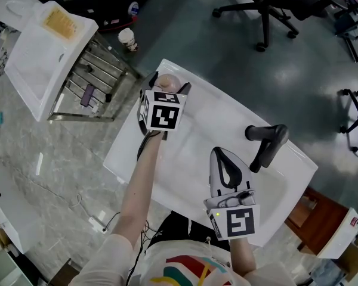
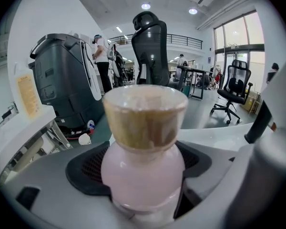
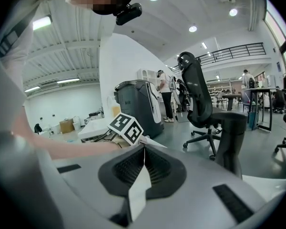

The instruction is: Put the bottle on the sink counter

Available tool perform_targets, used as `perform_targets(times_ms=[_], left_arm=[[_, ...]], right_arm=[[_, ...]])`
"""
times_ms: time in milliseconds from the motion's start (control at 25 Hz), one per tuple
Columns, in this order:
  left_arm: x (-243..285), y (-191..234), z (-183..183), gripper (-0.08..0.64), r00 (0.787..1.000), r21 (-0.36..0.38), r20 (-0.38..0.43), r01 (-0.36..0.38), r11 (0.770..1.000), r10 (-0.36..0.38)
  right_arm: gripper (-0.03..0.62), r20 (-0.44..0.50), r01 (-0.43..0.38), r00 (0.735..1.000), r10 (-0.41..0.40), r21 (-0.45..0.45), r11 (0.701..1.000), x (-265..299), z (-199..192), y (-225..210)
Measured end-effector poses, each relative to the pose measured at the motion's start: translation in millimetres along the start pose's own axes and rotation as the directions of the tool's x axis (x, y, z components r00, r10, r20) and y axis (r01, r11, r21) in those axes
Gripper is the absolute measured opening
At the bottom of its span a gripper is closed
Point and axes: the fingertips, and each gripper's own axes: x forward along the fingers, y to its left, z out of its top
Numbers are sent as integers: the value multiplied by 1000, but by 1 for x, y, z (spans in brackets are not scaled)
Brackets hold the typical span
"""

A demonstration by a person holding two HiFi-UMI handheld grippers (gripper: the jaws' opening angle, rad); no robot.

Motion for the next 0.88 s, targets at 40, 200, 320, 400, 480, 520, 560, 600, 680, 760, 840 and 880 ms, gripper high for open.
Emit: perform_targets(times_ms=[40,200,320,400,480,520,560,600,680,760,840,880], left_arm=[[0,0,1,405,1000,-3,4,-4,1000,4],[-1,0,3,405,1000,-10,20,-19,1000,20],[-3,2,3,406,999,-11,21,-33,999,34],[-5,3,5,407,999,-14,27,-37,999,38],[-10,3,9,407,998,-17,36,-41,999,41],[-13,2,10,406,998,-17,40,-43,999,44],[-17,2,12,405,998,-17,44,-45,999,46],[-22,2,14,405,998,-17,49,-46,999,47],[-33,3,19,405,997,-20,65,-48,999,49],[-46,3,25,405,995,-29,91,-48,998,50],[-60,4,32,405,991,-40,120,-52,998,57],[-68,5,37,405,989,-44,137,-58,997,64]], right_arm=[[12,1,2,1000,-2,1,1000,-1,0,-1],[12,3,6,1000,-6,5,1000,-4,0,0],[12,8,2,1000,-2,5,1000,-6,1,2],[12,10,0,1000,0,2,1000,-7,3,3],[12,15,0,1000,0,1,1000,-9,5,3],[12,19,0,1000,0,2,1000,-10,6,4],[12,24,0,1000,0,2,1000,-11,7,4],[12,28,0,1000,0,1,1000,-12,9,5],[12,37,-2,999,3,-4,1000,-14,14,8],[12,47,-4,999,5,-14,1000,-17,20,12],[12,65,-5,998,7,-27,1000,-21,29,16],[12,75,-5,997,8,-36,999,-23,33,18]])
